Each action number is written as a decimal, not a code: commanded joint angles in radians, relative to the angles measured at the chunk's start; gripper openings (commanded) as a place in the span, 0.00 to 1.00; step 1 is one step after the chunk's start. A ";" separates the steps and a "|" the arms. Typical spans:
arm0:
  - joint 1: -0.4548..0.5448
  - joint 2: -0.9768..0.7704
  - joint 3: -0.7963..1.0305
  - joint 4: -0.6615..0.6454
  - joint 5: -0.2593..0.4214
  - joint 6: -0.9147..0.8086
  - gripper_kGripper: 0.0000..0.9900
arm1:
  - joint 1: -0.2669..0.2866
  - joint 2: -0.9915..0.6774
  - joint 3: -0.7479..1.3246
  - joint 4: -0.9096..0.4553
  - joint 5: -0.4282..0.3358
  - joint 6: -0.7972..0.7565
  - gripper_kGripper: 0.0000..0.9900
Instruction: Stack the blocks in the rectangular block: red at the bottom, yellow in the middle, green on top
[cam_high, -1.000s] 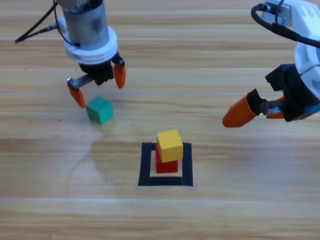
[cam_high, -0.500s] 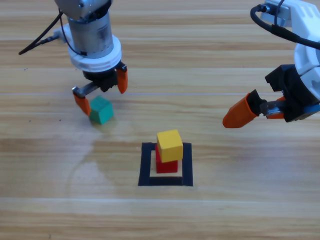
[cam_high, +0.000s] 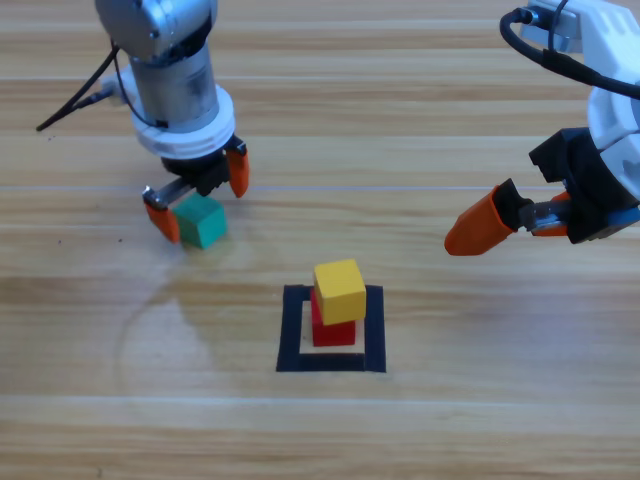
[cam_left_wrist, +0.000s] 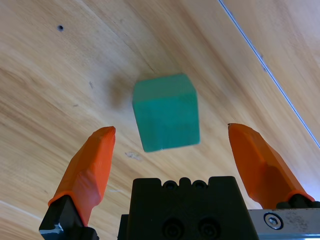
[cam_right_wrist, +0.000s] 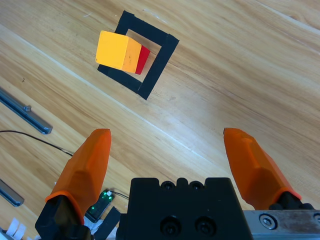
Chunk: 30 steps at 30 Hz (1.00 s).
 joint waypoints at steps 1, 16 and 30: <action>0.030 0.025 0.056 -0.036 -0.008 -0.004 0.99 | -0.027 0.057 0.020 -0.022 0.008 -0.005 1.00; 0.028 0.028 0.107 -0.078 -0.028 0.008 0.91 | -0.027 0.056 0.023 -0.024 0.008 -0.005 1.00; 0.017 0.050 0.115 -0.084 -0.019 0.056 0.31 | -0.027 0.036 0.037 -0.030 0.008 -0.012 1.00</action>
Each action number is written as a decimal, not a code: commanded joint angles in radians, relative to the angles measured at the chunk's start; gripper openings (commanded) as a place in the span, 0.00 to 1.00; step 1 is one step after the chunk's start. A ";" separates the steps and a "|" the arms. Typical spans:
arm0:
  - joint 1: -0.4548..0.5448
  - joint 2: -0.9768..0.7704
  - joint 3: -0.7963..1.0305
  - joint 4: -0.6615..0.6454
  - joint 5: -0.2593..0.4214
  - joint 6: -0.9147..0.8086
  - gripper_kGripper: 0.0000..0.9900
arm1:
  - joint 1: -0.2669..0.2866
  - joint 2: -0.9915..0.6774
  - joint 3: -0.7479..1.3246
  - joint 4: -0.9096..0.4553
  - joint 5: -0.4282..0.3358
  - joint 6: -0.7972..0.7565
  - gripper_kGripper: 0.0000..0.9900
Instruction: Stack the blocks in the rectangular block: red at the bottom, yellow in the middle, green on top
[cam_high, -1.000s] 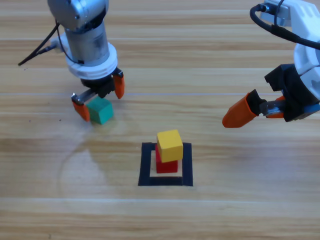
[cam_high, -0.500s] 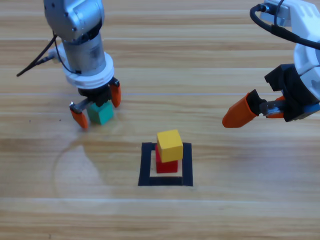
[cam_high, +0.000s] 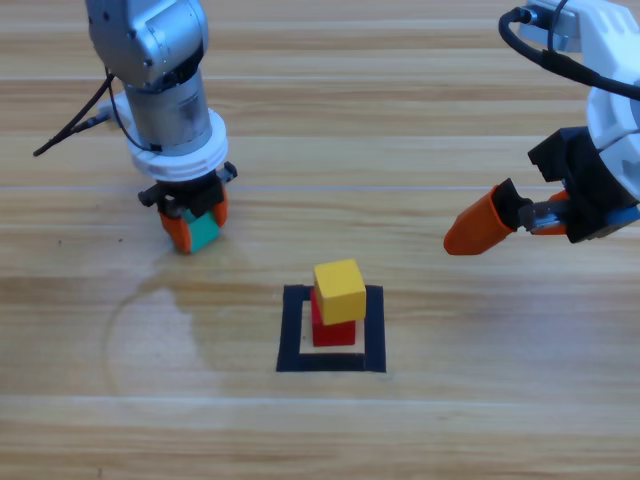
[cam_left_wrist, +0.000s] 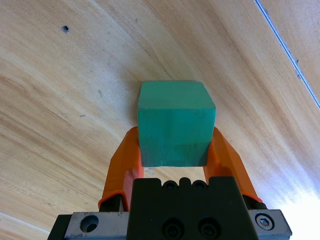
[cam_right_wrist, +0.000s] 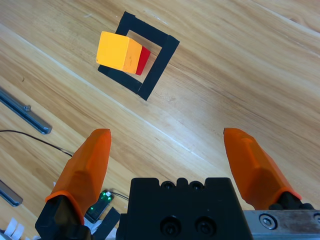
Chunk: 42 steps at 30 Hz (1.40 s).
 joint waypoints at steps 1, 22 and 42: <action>-0.003 0.050 0.013 -0.006 0.010 0.047 0.29 | -0.027 0.034 0.038 -0.025 0.008 -0.007 1.00; -0.044 -0.072 -0.245 0.256 0.031 0.866 0.01 | -0.027 -0.053 0.059 -0.025 0.008 -0.005 1.00; -0.317 -0.207 -0.253 0.328 -0.068 0.780 0.00 | -0.064 -0.131 0.068 0.010 0.029 -0.014 1.00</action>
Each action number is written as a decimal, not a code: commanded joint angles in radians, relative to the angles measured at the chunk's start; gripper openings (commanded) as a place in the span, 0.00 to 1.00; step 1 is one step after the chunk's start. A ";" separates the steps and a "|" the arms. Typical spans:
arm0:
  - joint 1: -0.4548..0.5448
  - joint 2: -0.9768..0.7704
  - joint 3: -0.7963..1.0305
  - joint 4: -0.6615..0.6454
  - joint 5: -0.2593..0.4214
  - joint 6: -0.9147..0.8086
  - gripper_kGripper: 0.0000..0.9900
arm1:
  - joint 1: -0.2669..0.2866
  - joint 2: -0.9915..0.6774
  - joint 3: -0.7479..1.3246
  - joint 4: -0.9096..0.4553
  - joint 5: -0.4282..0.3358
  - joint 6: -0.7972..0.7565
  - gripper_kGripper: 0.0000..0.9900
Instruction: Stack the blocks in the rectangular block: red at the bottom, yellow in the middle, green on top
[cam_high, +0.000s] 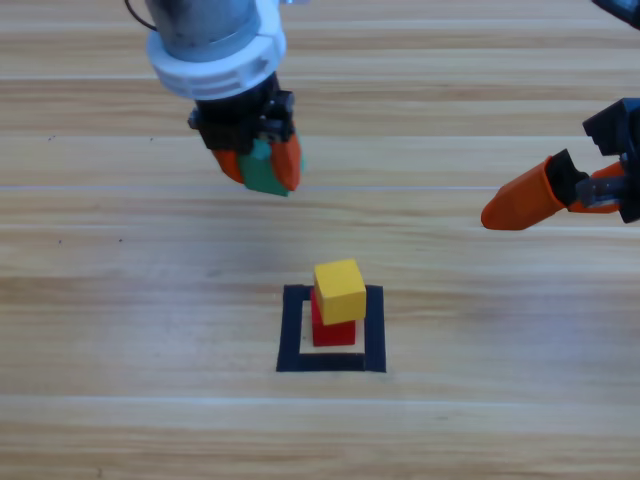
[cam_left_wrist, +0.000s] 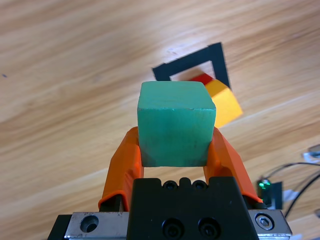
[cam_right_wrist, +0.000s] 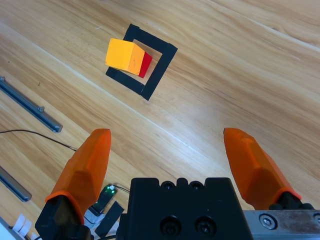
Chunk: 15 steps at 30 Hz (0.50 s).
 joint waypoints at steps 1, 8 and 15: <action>-0.095 -0.012 0.003 0.019 0.005 -0.170 0.00 | -0.034 -0.012 0.027 0.009 0.019 -0.006 1.00; -0.147 -0.024 0.009 0.033 0.051 -0.418 0.00 | -0.034 -0.012 0.027 0.009 0.020 -0.010 1.00; -0.196 0.003 0.005 0.040 0.083 -0.530 0.00 | -0.034 -0.011 0.027 0.009 0.020 -0.011 1.00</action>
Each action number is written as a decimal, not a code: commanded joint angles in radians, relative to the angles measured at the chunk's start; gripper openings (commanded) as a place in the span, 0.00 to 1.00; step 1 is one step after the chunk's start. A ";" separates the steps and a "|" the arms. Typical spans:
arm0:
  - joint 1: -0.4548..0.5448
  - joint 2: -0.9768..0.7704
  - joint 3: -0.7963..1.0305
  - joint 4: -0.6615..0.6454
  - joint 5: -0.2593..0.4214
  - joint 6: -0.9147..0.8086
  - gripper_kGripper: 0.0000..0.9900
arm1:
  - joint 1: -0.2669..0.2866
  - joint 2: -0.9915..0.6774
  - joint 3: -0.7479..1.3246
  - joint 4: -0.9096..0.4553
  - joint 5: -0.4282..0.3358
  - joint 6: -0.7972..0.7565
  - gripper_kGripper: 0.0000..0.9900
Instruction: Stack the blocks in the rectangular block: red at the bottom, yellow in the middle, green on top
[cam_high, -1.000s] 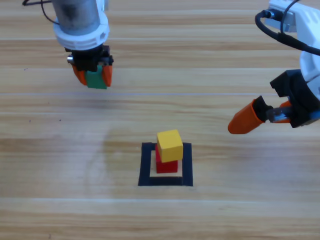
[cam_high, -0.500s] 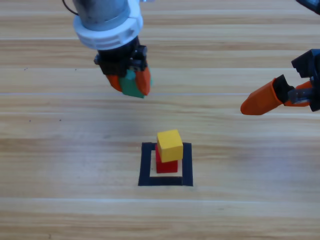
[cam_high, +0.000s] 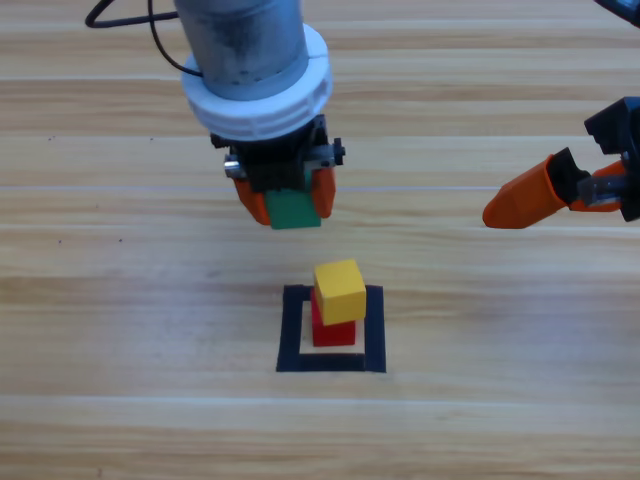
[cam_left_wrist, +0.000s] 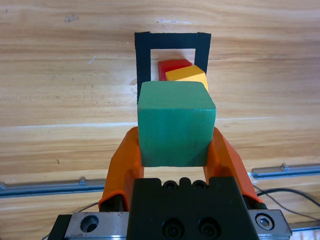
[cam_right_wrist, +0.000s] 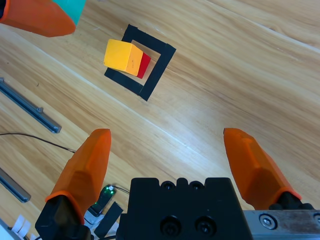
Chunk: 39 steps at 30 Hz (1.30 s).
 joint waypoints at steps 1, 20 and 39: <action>-0.070 0.014 0.002 0.009 0.030 -0.042 0.00 | -0.026 -0.012 0.026 0.008 0.019 -0.007 1.00; -0.084 0.174 -0.095 0.037 0.023 0.071 0.00 | -0.029 -0.012 0.030 0.008 0.021 -0.013 1.00; -0.080 0.212 -0.104 0.040 0.033 0.079 0.00 | -0.029 -0.009 0.030 0.008 0.019 -0.025 1.00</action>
